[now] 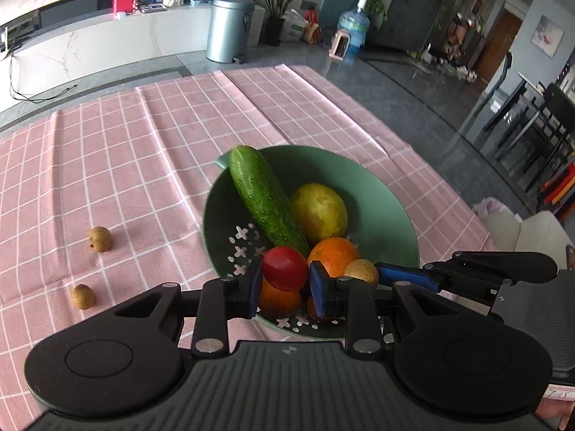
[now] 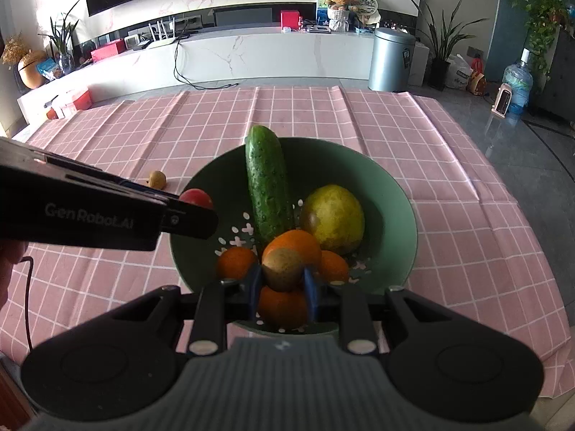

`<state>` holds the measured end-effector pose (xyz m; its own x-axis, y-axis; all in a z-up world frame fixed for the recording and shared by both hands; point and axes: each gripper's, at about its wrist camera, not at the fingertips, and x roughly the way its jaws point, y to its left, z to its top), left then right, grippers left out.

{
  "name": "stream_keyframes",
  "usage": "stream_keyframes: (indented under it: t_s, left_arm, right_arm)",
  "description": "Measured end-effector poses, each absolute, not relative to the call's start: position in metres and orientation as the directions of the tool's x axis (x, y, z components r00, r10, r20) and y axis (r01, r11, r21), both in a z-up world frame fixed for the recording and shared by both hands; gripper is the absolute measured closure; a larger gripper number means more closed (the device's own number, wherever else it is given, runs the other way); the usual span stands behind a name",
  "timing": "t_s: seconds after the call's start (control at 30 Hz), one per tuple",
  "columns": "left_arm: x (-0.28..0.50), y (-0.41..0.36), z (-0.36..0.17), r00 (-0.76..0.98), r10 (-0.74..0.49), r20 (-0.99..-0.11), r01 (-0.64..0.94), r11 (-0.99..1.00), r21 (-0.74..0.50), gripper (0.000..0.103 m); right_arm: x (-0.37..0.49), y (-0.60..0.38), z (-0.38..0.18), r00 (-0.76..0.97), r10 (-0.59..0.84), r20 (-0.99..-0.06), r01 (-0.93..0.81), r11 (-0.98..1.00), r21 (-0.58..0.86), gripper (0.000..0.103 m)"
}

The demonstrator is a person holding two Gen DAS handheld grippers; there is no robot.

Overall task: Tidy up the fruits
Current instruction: 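Carry the tomato and brown fruit into the colander and open both tools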

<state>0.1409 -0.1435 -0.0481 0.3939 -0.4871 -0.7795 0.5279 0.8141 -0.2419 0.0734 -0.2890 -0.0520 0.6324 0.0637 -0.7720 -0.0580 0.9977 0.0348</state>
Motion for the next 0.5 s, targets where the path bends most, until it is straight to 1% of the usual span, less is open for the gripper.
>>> stream_keyframes:
  t_s: [0.23, 0.5]
  left_arm:
    - [0.149, -0.156, -0.066, 0.338, -0.445, -0.829, 0.518, 0.824, -0.231, 0.071]
    - [0.153, -0.162, -0.076, 0.308, -0.425, -0.851, 0.523, 0.823, -0.222, 0.071]
  right_arm:
    - [0.078, -0.295, -0.061, 0.598, 0.090, -0.797, -0.081, 0.995, 0.051, 0.082]
    - [0.080, -0.298, -0.069, 0.569, 0.122, -0.814, -0.091, 0.992, 0.085, 0.081]
